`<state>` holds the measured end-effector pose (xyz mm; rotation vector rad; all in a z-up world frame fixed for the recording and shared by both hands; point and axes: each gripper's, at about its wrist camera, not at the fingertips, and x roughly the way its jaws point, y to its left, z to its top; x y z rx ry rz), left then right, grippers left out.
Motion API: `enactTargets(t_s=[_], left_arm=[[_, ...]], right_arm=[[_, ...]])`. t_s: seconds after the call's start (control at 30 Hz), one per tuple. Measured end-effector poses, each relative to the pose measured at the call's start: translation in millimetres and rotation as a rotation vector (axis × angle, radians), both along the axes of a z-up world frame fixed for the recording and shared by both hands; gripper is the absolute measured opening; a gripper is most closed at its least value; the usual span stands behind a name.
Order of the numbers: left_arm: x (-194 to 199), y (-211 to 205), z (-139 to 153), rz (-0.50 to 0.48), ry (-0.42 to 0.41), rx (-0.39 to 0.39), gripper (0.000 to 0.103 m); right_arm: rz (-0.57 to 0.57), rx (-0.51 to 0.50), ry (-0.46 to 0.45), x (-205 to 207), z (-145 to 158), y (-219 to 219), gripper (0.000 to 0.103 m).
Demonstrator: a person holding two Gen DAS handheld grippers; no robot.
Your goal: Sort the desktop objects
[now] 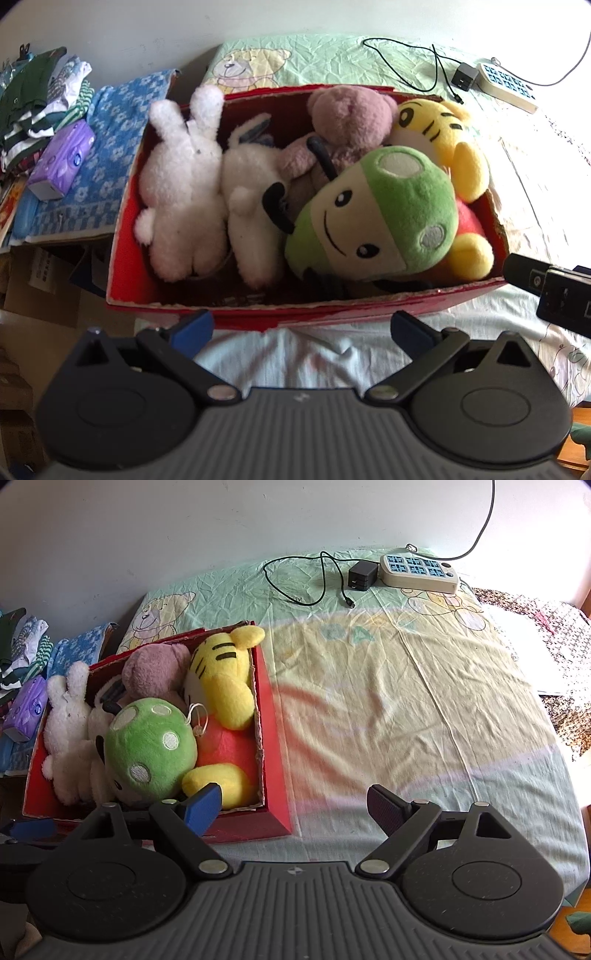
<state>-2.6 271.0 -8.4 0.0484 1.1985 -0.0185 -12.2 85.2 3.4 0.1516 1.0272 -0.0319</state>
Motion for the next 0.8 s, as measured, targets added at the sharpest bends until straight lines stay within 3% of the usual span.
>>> enactTargets(t_s=[0.53, 0.67, 0.8], left_arm=[[-3.6, 11.1, 1.4, 0.043, -0.027, 0.02, 0.102], [-2.6, 16.3, 3.1, 0.044, -0.041, -0.013, 0.102], [-5.3, 10.9, 6.1, 0.037, -0.103, 0.05, 0.102]], right_arm=[[0.087, -0.015, -0.018, -0.4, 3.0, 16.1, 0.088], [0.092, -0.002, -0.018, 2.2, 2.3, 17.0, 0.088], [0.092, 0.022, -0.028, 3.6, 3.5, 15.3, 0.088]])
